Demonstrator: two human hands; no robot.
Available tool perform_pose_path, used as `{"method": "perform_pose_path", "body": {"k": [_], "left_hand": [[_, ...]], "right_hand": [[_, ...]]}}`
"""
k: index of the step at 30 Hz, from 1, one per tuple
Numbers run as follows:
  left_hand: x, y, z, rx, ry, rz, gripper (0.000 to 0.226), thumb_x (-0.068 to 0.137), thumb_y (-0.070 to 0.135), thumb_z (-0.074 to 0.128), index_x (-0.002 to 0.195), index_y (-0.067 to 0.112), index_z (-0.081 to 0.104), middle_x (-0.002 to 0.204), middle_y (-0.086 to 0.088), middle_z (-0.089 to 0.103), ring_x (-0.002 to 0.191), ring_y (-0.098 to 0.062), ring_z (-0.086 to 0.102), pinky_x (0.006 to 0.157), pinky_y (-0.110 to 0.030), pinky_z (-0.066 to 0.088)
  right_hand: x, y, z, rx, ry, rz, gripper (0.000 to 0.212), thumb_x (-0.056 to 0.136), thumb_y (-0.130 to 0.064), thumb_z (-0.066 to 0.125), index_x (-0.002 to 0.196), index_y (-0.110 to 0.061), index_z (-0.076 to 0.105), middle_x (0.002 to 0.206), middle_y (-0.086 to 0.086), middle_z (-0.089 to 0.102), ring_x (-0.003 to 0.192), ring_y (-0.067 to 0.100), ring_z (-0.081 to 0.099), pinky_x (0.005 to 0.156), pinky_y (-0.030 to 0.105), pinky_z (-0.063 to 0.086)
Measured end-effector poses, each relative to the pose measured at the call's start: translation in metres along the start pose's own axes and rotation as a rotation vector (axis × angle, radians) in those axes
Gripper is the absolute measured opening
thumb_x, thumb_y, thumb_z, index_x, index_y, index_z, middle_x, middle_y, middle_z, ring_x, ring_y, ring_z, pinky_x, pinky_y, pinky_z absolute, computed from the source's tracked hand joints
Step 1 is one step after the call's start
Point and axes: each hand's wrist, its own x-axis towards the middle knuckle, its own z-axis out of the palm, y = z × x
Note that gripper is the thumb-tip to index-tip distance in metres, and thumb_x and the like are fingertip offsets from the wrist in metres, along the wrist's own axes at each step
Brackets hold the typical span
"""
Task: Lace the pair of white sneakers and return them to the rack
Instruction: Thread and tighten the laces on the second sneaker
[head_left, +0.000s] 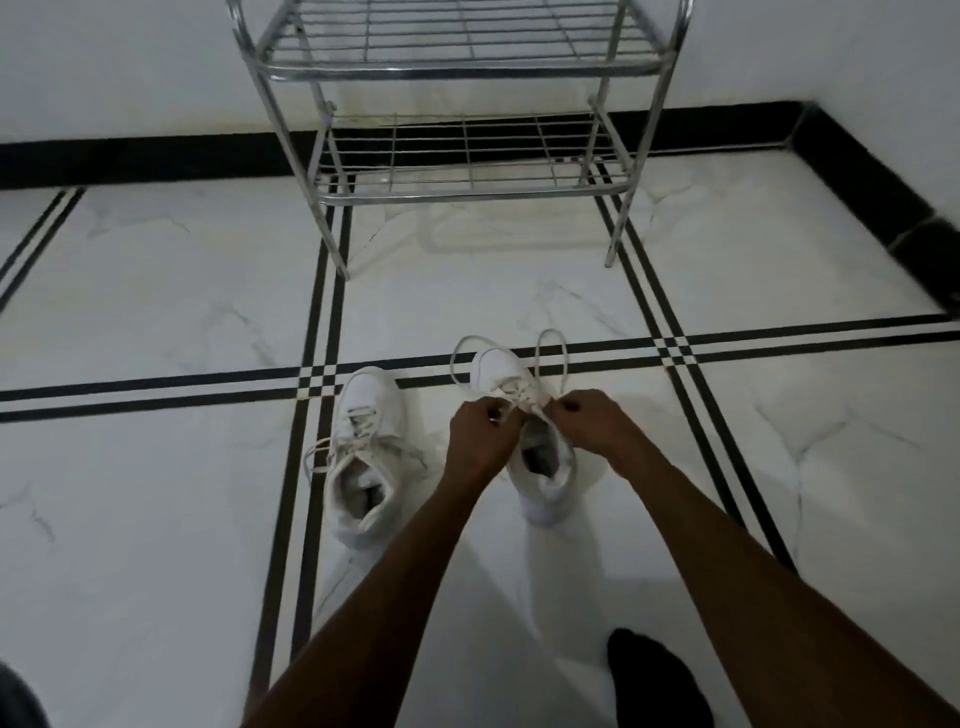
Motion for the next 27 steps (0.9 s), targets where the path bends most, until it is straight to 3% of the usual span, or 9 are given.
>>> {"method": "perform_pose_path", "body": {"k": [3, 6, 12, 15, 19, 22, 27], "left_hand": [[0.005, 0.001, 0.007, 0.008, 0.082, -0.014, 0.030, 0.089, 0.028, 0.070, 0.110, 0.006, 0.076, 0.105, -0.010, 0.076, 0.098, -0.023, 0.070, 0.081, -0.028, 0.050], [0.010, -0.005, 0.003, -0.046, 0.075, -0.052, 0.031, 0.085, 0.028, 0.076, 0.111, 0.010, 0.076, 0.109, -0.009, 0.075, 0.102, -0.023, 0.069, 0.091, -0.036, 0.055], [0.012, -0.023, -0.007, -0.159, 0.046, -0.107, 0.027, 0.077, 0.033, 0.083, 0.096, 0.016, 0.076, 0.096, -0.002, 0.075, 0.094, -0.020, 0.072, 0.083, -0.034, 0.058], [0.010, -0.026, -0.013, -0.032, 0.117, 0.018, 0.026, 0.078, 0.034, 0.083, 0.087, 0.012, 0.074, 0.090, -0.003, 0.075, 0.083, -0.018, 0.072, 0.077, -0.035, 0.058], [0.002, -0.032, -0.018, 0.154, 0.135, 0.259, 0.016, 0.089, 0.019, 0.070, 0.084, 0.006, 0.064, 0.081, -0.007, 0.070, 0.078, -0.025, 0.064, 0.071, -0.041, 0.053], [-0.002, -0.035, -0.021, 0.269, 0.114, 0.302, 0.012, 0.096, 0.018, 0.060, 0.093, 0.007, 0.056, 0.081, -0.003, 0.069, 0.073, -0.023, 0.061, 0.062, -0.035, 0.042], [-0.003, -0.036, -0.019, 0.323, 0.140, 0.287, 0.012, 0.098, 0.014, 0.055, 0.091, 0.014, 0.045, 0.075, -0.006, 0.062, 0.067, -0.029, 0.056, 0.057, -0.033, 0.031]], "right_hand": [[-0.004, 0.004, 0.013, 0.092, 0.014, -0.068, 0.040, 0.097, -0.043, 0.056, 0.114, -0.010, 0.070, 0.112, 0.011, 0.073, 0.104, 0.027, 0.066, 0.089, 0.037, 0.051], [-0.007, 0.001, 0.021, 0.198, 0.034, -0.113, 0.038, 0.095, -0.036, 0.061, 0.126, -0.014, 0.065, 0.122, 0.008, 0.070, 0.110, 0.024, 0.065, 0.094, 0.035, 0.051], [-0.008, -0.010, 0.031, 0.377, 0.002, -0.055, 0.038, 0.087, -0.039, 0.071, 0.116, -0.015, 0.068, 0.101, 0.000, 0.065, 0.100, 0.020, 0.064, 0.083, 0.029, 0.053], [-0.009, -0.016, 0.038, 0.265, 0.098, -0.105, 0.027, 0.089, -0.029, 0.071, 0.108, -0.010, 0.068, 0.097, 0.002, 0.064, 0.092, 0.018, 0.061, 0.077, 0.027, 0.047], [-0.010, -0.016, 0.044, 0.136, 0.181, -0.265, 0.010, 0.090, -0.016, 0.068, 0.093, -0.006, 0.064, 0.096, 0.011, 0.069, 0.087, 0.024, 0.065, 0.077, 0.034, 0.054], [-0.014, -0.011, 0.049, 0.101, 0.246, -0.295, 0.005, 0.092, -0.005, 0.060, 0.090, -0.010, 0.060, 0.091, 0.010, 0.071, 0.085, 0.024, 0.068, 0.075, 0.039, 0.058], [-0.014, -0.011, 0.057, 0.096, 0.291, -0.257, 0.005, 0.093, -0.006, 0.060, 0.097, -0.005, 0.062, 0.094, 0.012, 0.073, 0.086, 0.026, 0.069, 0.067, 0.032, 0.051]]}}
